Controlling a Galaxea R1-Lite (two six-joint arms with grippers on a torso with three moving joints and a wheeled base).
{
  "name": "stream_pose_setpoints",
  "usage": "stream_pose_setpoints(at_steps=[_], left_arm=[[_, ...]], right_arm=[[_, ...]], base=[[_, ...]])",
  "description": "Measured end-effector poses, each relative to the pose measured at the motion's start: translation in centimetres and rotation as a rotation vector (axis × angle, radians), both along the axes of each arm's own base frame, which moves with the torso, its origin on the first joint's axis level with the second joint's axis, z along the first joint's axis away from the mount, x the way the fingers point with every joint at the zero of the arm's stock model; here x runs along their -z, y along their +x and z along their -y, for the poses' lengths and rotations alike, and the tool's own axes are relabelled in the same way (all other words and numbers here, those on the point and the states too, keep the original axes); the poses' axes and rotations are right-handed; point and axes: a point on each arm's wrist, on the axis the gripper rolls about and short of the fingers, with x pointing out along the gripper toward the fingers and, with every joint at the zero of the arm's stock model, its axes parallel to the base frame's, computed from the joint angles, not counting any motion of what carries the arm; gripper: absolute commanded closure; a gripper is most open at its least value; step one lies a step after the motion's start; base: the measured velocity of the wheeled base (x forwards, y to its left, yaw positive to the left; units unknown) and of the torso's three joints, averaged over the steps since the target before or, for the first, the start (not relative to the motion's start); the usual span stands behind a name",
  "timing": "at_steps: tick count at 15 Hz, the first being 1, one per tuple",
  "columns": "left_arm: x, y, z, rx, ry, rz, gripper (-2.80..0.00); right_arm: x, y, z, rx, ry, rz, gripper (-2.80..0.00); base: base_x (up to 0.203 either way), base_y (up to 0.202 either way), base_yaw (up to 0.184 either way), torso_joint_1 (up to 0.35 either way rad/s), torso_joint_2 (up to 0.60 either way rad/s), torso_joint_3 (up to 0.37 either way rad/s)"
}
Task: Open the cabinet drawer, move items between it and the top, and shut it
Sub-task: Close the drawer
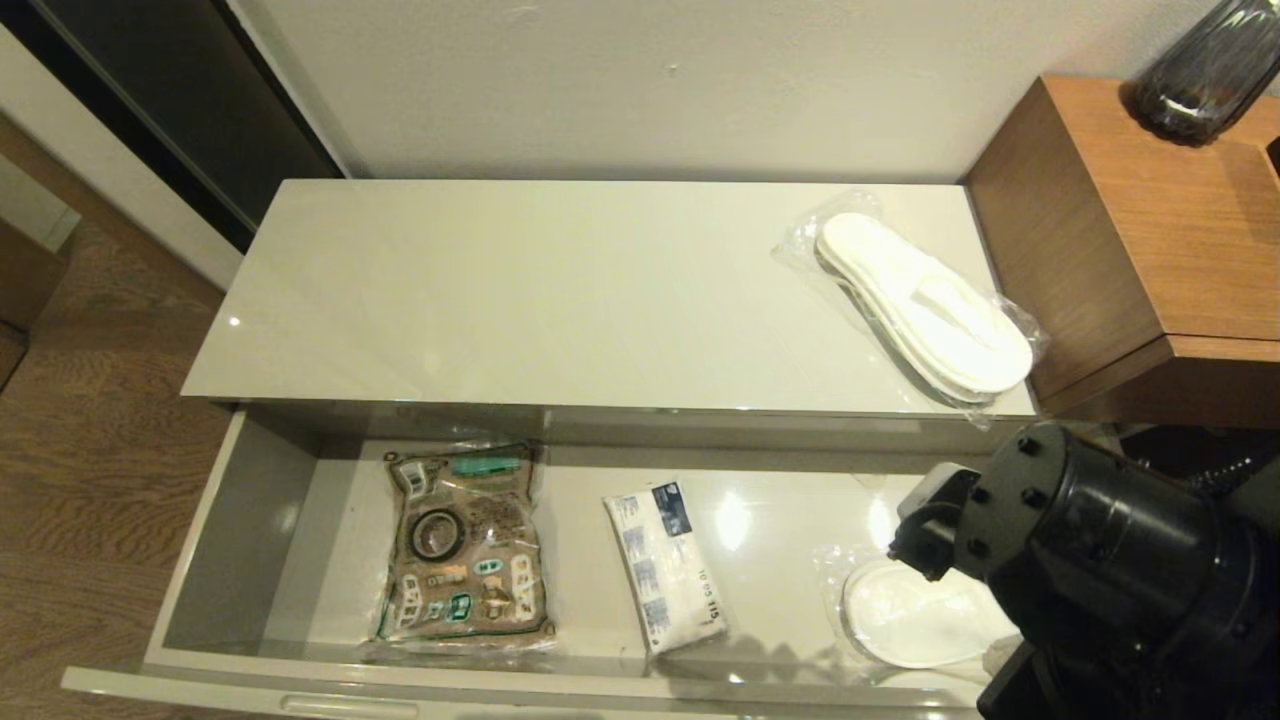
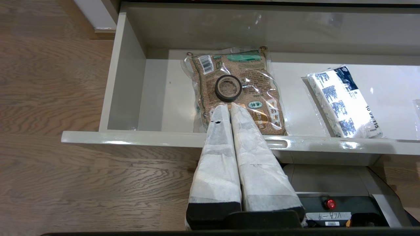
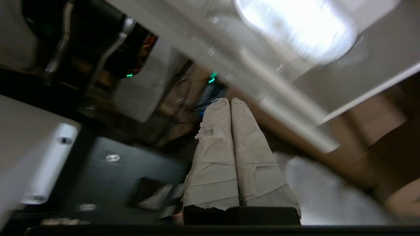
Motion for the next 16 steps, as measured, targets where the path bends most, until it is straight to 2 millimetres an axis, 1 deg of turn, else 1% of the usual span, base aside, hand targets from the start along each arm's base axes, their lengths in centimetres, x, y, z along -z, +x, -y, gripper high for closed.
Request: stream_pose_setpoints(at_steps=[2,5,7,8,10,11,12,14,16], left_arm=[[0.0,0.0,0.0,0.000,0.001,0.000,0.00],[0.0,0.0,0.0,0.000,0.000,0.000,0.00],[0.0,0.0,0.0,0.000,0.001,0.000,0.00],[0.0,0.0,0.0,0.000,0.001,0.000,0.00],[0.0,0.0,0.0,0.000,0.001,0.000,0.00],[0.0,0.0,0.0,0.000,0.001,0.000,0.00],[0.0,0.0,0.0,0.000,0.001,0.000,0.00],[0.0,0.0,0.0,0.000,0.001,0.000,0.00],[0.0,0.0,0.0,0.000,0.001,0.000,0.00]], right_arm=[[1.1,-0.3,-0.6,0.150,0.008,-0.037,0.00],[3.3,-0.6,-1.8,0.412,0.001,-0.071,0.00],[5.2,-1.1,-3.3,0.570,0.003,-0.073,0.00],[6.0,-0.9,-4.1,0.644,-0.002,-0.065,0.00],[6.8,-0.5,-5.2,0.720,-0.015,-0.054,0.00],[7.1,-0.6,-5.2,0.724,-0.029,-0.055,0.00],[7.6,-0.8,-4.7,0.725,-0.052,-0.057,0.00],[8.7,-1.5,-2.9,0.723,-0.095,-0.062,0.00],[9.5,-2.1,-0.6,0.701,-0.089,-0.072,0.00]], base=[[0.000,0.000,0.000,0.000,0.00,0.000],[0.000,0.000,0.000,0.000,0.00,0.000],[0.000,0.000,0.000,0.000,0.00,0.000],[0.000,0.000,0.000,0.000,0.00,0.000],[0.000,0.000,0.000,0.000,0.00,0.000],[0.000,0.000,0.000,0.000,0.00,0.000],[0.000,0.000,0.000,0.000,0.00,0.000],[0.000,0.000,0.000,0.000,0.00,0.000],[0.000,0.000,0.000,0.000,0.00,0.000]])
